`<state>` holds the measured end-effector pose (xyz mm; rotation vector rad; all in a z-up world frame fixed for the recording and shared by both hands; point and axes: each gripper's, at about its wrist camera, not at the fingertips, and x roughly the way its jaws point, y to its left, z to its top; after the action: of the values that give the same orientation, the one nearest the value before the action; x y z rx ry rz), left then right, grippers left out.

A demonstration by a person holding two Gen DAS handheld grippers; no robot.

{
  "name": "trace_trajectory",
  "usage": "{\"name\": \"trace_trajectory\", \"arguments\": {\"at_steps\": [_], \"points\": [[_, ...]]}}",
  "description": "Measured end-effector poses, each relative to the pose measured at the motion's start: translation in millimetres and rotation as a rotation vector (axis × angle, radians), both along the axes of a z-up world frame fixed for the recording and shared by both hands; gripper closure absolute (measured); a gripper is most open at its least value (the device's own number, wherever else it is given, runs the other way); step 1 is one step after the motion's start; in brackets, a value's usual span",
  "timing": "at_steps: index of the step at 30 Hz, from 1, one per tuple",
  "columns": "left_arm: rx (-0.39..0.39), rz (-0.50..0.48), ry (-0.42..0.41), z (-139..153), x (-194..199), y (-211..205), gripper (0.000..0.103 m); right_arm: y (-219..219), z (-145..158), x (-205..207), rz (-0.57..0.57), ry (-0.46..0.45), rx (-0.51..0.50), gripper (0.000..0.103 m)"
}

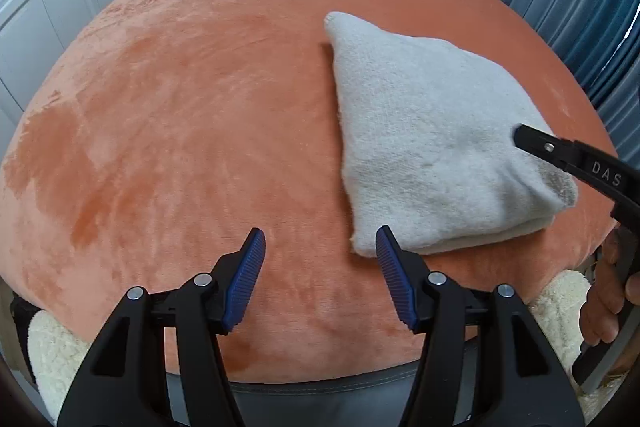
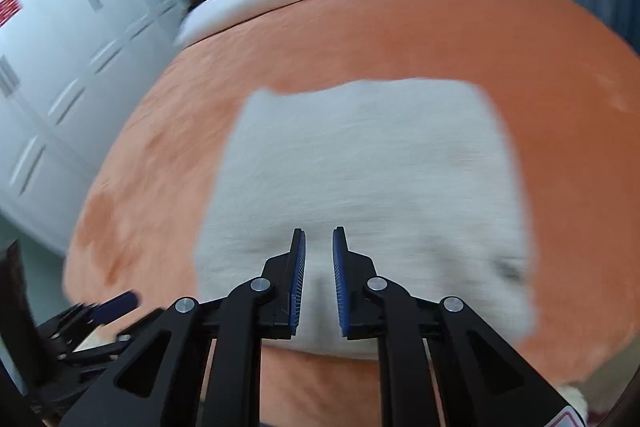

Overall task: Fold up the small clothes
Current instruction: 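Press the narrowed sweater flat with both tools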

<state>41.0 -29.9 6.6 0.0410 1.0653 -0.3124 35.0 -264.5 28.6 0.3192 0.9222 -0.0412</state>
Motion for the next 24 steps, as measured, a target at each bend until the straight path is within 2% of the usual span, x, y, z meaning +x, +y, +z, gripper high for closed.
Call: {"name": "trace_trajectory", "arguments": {"at_steps": [1,2,3,5,8,10,12,13,15,18,20,22,24], "points": [[-0.002,-0.009,0.003,-1,0,-5,0.047,-14,-13,-3,-0.046,0.040,-0.062,0.091],[-0.004,-0.019,0.003,-1,-1,-10,0.047,-26,-35,-1,-0.067,0.114,-0.107,0.096],[-0.005,-0.032,0.001,-1,-1,-17,0.047,-35,-51,-2,-0.052,0.143,-0.067,0.098],[-0.002,-0.058,-0.004,1,-3,-31,0.047,-41,-36,-10,-0.061,0.101,0.001,0.098],[0.005,-0.082,-0.009,4,-3,-46,0.047,-46,-2,-24,-0.102,-0.002,0.005,0.096],[0.005,-0.088,-0.009,4,-1,-54,0.045,-51,-17,-20,-0.107,0.042,-0.025,0.095],[0.009,-0.101,0.006,0,0,-63,0.045,-62,-53,-23,-0.084,0.120,-0.026,0.102],[0.011,-0.106,0.017,-2,1,-67,0.045,-62,-58,-27,-0.085,0.095,-0.004,0.102],[0.018,-0.112,0.023,-4,1,-71,0.045,-63,-41,-33,-0.093,0.070,0.035,0.101],[0.025,-0.115,0.026,-5,0,-72,0.045,-68,-19,-47,-0.126,-0.006,0.104,0.092],[0.027,-0.113,0.035,-8,0,-73,0.045,-72,-10,-56,-0.162,-0.040,0.067,0.083],[0.034,-0.108,0.040,-11,0,-72,0.045,-73,-8,-60,-0.180,-0.047,0.063,0.075],[0.030,-0.105,0.039,-11,-2,-72,0.044,-75,-11,-55,-0.173,-0.035,0.110,0.068]]}}
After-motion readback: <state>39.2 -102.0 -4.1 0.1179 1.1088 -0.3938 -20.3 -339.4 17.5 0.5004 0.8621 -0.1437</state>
